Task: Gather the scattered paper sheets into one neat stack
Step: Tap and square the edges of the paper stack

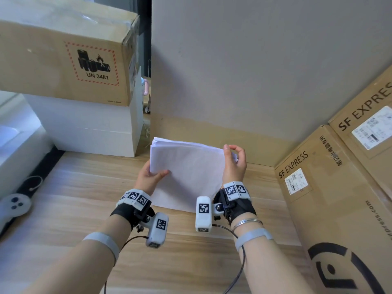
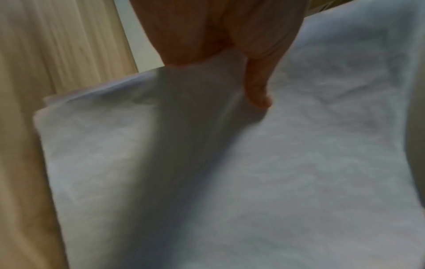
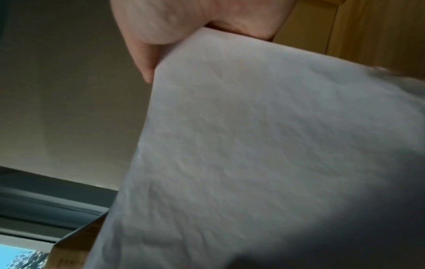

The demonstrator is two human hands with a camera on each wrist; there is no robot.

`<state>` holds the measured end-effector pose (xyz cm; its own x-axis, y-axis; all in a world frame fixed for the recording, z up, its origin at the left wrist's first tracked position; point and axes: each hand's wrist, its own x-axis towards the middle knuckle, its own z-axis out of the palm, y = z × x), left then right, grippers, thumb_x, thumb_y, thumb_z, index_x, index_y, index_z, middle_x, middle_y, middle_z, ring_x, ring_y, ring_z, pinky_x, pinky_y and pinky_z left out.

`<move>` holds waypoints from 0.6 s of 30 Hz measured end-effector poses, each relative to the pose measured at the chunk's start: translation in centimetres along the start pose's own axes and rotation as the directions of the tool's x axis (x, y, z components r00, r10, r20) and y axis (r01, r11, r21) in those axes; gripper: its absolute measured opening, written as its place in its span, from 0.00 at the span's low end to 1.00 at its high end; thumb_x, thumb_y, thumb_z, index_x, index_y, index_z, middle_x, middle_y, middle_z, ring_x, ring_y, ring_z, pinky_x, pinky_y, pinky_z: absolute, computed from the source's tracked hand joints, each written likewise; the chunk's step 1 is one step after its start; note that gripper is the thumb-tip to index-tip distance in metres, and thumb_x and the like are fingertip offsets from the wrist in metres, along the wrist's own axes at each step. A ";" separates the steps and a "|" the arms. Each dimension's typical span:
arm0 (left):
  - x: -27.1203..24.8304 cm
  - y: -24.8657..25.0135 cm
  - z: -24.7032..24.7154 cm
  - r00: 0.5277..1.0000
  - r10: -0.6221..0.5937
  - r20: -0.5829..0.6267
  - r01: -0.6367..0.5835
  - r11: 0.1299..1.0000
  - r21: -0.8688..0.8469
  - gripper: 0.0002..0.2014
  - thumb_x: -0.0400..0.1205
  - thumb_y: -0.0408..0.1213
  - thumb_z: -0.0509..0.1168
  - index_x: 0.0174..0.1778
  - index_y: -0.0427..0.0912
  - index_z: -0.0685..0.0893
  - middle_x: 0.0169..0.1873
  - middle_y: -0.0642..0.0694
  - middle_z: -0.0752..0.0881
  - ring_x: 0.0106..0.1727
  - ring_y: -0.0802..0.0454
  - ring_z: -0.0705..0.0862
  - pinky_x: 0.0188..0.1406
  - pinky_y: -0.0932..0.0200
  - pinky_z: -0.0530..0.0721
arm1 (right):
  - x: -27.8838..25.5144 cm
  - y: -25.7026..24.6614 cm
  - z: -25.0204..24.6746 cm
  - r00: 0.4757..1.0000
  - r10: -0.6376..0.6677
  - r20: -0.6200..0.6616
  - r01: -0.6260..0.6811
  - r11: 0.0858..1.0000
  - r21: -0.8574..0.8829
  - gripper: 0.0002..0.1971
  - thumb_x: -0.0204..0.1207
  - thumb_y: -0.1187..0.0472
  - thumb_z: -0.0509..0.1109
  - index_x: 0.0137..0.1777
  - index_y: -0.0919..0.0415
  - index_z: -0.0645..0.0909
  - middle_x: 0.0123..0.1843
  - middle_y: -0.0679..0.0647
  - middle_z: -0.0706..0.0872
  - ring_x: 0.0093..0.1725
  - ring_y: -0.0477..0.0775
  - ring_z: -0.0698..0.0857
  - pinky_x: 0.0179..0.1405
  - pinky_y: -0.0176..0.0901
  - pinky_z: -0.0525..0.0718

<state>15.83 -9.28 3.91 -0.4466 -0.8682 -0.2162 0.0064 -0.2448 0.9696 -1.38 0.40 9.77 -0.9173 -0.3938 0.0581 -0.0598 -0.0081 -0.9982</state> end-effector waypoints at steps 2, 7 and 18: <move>0.1 0.9 0.0 0.997 0.079 -0.009 -0.079 0.997 -0.003 0.21 0.68 0.35 0.74 0.54 0.50 0.75 0.43 0.51 0.82 0.45 0.50 0.82 0.43 0.62 0.84 | -0.1 0.4 -0.1 0.999 0.037 -0.009 -0.037 0.999 -0.007 0.05 0.76 0.58 0.69 0.41 0.53 0.76 0.31 0.43 0.78 0.24 0.32 0.76 0.23 0.21 0.70; 0.6 4.2 1.8 0.963 0.209 -0.168 -0.212 0.977 0.006 0.25 0.62 0.62 0.60 0.46 0.47 0.72 0.33 0.56 0.72 0.35 0.61 0.70 0.39 0.67 0.68 | -0.5 0.7 0.2 0.999 0.039 -0.016 -0.039 0.999 -0.012 0.02 0.78 0.64 0.65 0.44 0.61 0.78 0.35 0.44 0.79 0.25 0.26 0.76 0.24 0.17 0.70; 2.3 3.9 2.5 0.890 0.273 -0.365 -0.244 0.962 0.125 0.09 0.75 0.26 0.52 0.43 0.46 0.70 0.34 0.48 0.73 0.30 0.54 0.68 0.32 0.60 0.67 | -0.2 1.2 0.5 0.996 0.081 -0.044 -0.081 0.997 0.016 0.12 0.71 0.65 0.58 0.32 0.49 0.78 0.23 0.50 0.74 0.18 0.36 0.74 0.22 0.29 0.70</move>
<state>12.55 -11.13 7.46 -0.0695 -0.9971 0.0306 0.0038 0.0304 0.9995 -1.07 0.05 8.60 -0.9358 -0.3519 -0.0227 0.0210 0.0089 -0.9997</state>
